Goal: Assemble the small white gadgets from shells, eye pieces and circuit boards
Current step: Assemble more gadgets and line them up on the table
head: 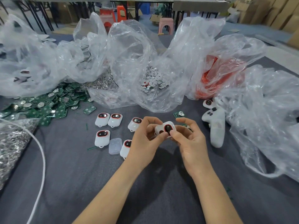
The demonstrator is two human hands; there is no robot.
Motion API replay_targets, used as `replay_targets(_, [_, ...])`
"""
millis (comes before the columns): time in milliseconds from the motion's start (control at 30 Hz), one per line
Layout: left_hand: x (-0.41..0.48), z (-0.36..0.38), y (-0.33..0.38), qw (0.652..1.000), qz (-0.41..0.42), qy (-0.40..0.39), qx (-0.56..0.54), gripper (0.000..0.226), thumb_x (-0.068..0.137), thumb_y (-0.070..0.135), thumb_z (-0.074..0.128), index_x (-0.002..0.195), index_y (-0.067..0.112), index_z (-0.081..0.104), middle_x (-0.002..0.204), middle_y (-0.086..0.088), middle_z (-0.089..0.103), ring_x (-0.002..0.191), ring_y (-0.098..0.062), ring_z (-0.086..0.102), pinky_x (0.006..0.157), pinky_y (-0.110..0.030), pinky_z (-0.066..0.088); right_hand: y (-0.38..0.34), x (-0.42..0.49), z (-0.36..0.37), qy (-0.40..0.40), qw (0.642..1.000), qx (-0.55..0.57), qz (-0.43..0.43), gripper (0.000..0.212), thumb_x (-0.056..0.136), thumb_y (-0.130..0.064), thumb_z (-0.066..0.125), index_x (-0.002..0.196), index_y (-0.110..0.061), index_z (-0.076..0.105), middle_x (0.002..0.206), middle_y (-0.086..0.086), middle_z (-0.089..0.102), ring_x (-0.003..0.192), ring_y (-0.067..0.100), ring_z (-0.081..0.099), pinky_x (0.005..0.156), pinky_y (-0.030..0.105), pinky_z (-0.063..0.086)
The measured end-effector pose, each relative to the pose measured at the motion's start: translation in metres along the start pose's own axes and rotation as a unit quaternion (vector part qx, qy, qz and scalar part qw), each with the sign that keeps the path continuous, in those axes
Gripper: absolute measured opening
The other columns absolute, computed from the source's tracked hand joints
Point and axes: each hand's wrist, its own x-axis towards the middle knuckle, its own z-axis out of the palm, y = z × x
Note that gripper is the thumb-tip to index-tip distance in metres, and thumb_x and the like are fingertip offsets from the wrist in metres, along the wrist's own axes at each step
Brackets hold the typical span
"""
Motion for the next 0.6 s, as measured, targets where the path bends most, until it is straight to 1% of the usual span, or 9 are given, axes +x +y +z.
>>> replay_targets(100, [-0.0008,-0.0002,0.0008,1.000,0.012,-0.007,0.026,0.035,0.082,0.004,0.072,0.101,0.029,0.058,0.081,0.003,0.071,0.074,-0.005,0.065,0.070,-0.015,0.049,0.0008,0.0003,-0.0004,0.007,1.000,-0.007,0.006,0.032,0.081,0.001,0.068,0.095,-0.027,0.067,0.085,0.011,0.069,0.084,0.022,0.067,0.082,0.036,0.054])
replay_targets(200, [-0.0012,-0.0009,0.0026,0.998,0.021,-0.027,0.051,0.032,0.082,0.006,0.072,0.104,0.029,0.063,0.089,0.010,0.071,0.081,-0.002,0.066,0.072,-0.012,0.048,0.0009,0.0011,-0.0010,0.013,1.000,-0.001,0.017,0.028,0.081,0.005,0.065,0.093,-0.021,0.067,0.083,0.008,0.069,0.084,0.022,0.068,0.079,0.035,0.054])
replay_targets(267, [-0.0009,-0.0013,0.0035,0.997,0.022,-0.041,0.067,0.030,0.083,0.008,0.071,0.104,0.029,0.066,0.095,0.013,0.071,0.089,-0.004,0.066,0.077,-0.014,0.049,0.0008,0.0014,-0.0007,0.013,1.000,0.008,0.022,0.023,0.081,0.007,0.064,0.091,-0.014,0.066,0.081,0.007,0.071,0.083,0.023,0.068,0.077,0.035,0.053])
replay_targets(367, [0.0000,-0.0009,0.0045,0.996,0.014,-0.049,0.068,0.032,0.083,0.007,0.071,0.103,0.032,0.067,0.097,0.013,0.071,0.093,-0.007,0.066,0.083,-0.020,0.051,0.0015,0.0021,0.0001,0.012,0.999,0.018,0.029,0.021,0.082,0.009,0.062,0.090,-0.009,0.065,0.082,0.010,0.070,0.082,0.025,0.065,0.077,0.036,0.052])
replay_targets(500, [0.0002,-0.0005,0.0038,0.997,0.003,-0.044,0.059,0.030,0.084,0.006,0.070,0.103,0.029,0.068,0.097,0.009,0.072,0.092,-0.012,0.067,0.086,-0.030,0.054,0.0014,0.0032,0.0000,0.004,0.999,0.028,0.032,0.024,0.082,0.011,0.060,0.089,-0.011,0.067,0.079,0.005,0.070,0.080,0.022,0.066,0.075,0.033,0.053])
replay_targets(600, [0.0001,0.0000,0.0027,0.997,0.010,-0.033,0.063,0.030,0.084,0.006,0.070,0.103,0.028,0.068,0.096,0.007,0.072,0.091,-0.013,0.067,0.085,-0.030,0.054,0.0020,0.0042,-0.0002,-0.003,0.999,0.022,0.033,0.025,0.082,0.011,0.059,0.089,-0.012,0.067,0.078,0.002,0.072,0.079,0.018,0.068,0.070,0.027,0.054])
